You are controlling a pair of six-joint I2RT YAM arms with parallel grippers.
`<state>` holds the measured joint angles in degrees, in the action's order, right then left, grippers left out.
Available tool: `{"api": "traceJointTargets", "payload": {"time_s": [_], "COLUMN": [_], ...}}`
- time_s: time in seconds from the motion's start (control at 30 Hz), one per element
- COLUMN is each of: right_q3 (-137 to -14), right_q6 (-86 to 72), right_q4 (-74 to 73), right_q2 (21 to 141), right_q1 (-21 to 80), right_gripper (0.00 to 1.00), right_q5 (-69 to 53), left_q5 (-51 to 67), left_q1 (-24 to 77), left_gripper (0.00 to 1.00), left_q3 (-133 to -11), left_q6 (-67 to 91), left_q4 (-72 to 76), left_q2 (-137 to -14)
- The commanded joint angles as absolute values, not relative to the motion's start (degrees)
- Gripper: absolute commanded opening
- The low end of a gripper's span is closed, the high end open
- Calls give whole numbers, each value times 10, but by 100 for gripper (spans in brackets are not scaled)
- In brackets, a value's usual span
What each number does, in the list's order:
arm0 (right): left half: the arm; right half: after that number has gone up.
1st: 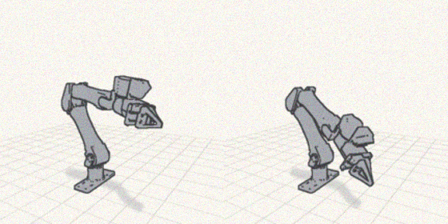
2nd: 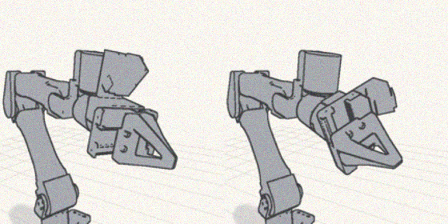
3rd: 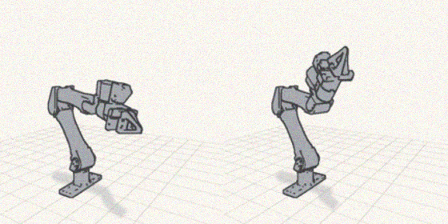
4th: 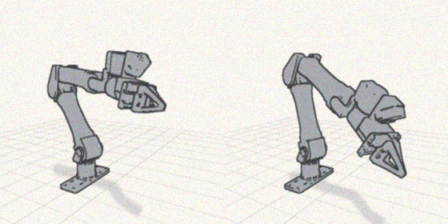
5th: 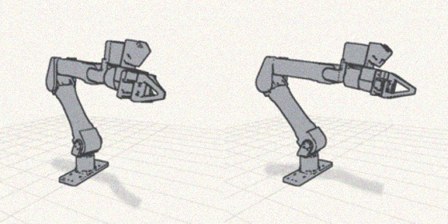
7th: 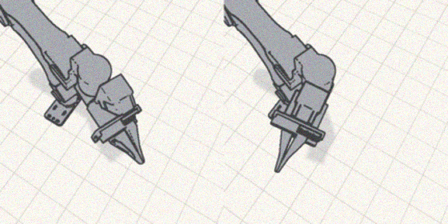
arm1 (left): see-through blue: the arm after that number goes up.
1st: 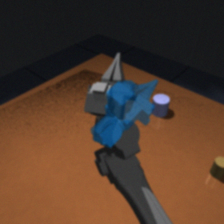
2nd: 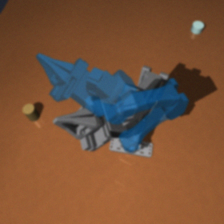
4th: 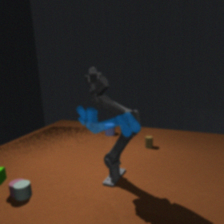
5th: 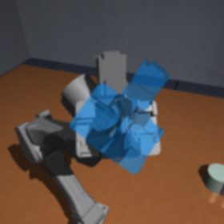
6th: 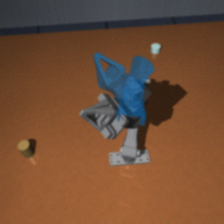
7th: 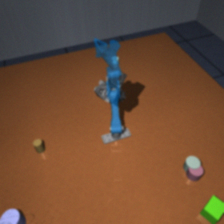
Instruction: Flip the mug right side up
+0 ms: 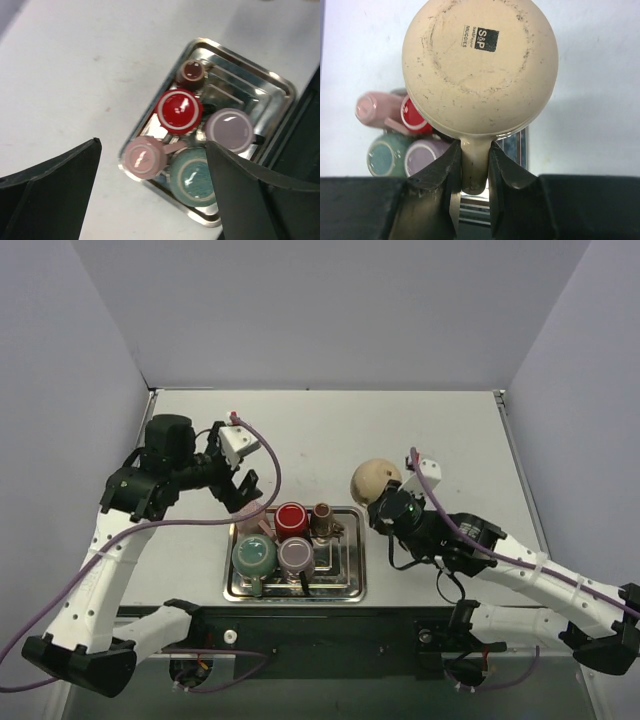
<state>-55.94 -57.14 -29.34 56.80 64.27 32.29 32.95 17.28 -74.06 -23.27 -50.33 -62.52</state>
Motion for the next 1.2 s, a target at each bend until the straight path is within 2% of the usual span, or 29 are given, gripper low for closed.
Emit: {"api": "traceJointTargets", "payload": {"time_s": [0.0,0.13,0.17,0.2,0.27,0.33,0.57,0.7,0.87,1.17], "right_q3": [-682,-760,-782,-790,-806,-814,-834,-838,-842,-866], "right_q6": [-459,-423,-422,-420,-424,-431,-415,-416,-423,-425], "right_q4": [-252,-250,-248,-247,-234,-214,-173,-138,-104,-77], "right_q2": [585,627,632,642,656,660,685,691,697,720], "right_q1": [571,558,559,559,560,560,627,645,655,671], "right_gripper": [0,0,0,0,0,0,0,0,0,0], "right_q5": [315,271,257,251,226,205,229,216,192,179], "left_q5": [164,89,93,128,211,277,364,415,343,323], "left_q1": [180,179,180,179,180,180,206,231,283,311], "left_gripper": [97,96,90,89,89,89,89,89,88,82], "left_q3": [-845,-861,-861,-841,-760,-653,-431,-354,-320,-317], "left_q6": [-407,-561,-578,-591,-676,-721,-827,-937,-932,-973], "left_q4": [-558,-575,-543,-522,-415,-221,167,170,319,331], "left_q2": [-570,-545,-529,-517,-435,-383,-352,-360,-392,-416]}}
